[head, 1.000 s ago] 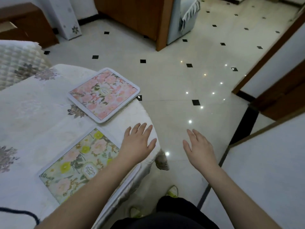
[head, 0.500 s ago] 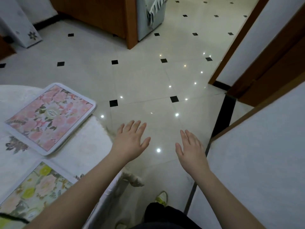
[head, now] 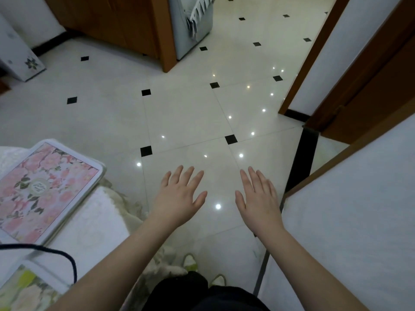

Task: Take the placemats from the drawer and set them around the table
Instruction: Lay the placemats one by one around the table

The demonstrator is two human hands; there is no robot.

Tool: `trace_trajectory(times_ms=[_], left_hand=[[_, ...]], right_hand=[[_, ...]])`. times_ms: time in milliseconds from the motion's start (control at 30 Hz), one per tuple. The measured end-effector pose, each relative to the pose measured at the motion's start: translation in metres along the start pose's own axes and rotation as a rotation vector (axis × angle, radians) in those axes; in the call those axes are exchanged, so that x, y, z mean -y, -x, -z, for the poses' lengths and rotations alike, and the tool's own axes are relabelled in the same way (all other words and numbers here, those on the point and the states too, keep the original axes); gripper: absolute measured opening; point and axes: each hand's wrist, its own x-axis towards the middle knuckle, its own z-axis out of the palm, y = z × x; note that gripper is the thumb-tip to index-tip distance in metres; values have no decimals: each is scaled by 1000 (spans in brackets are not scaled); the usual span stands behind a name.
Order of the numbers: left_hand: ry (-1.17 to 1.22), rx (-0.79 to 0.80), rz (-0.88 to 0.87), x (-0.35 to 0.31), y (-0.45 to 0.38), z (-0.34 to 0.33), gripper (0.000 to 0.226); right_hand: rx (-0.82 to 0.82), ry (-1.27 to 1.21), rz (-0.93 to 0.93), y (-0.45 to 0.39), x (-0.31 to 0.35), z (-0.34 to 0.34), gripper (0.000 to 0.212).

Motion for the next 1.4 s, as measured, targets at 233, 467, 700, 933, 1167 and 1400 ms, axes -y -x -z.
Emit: trace_trajectory(times_ms=[233,467,700,933,1167,1400], left_hand=[[6,-42,2,6,-62,12,87],[70,-57,60,33,-130,22,88],[79,-84,69,50,-184,40,87],[72,-97,148,68,-242,53,85],[30,-89,260,85,-312,70,82],[44,-188,548,112,-344,89,68]], right_hand=[[-32,60,32,-63,-9,5,62],[-14,112,112,-134,3,14,62],[-52,94,109,-194,3,25,63],[-68,23,164,-274,-9,29,63],[-55,-57,260,-378,-20,27,61],[-35,-111,434,-466,-1,30,60]])
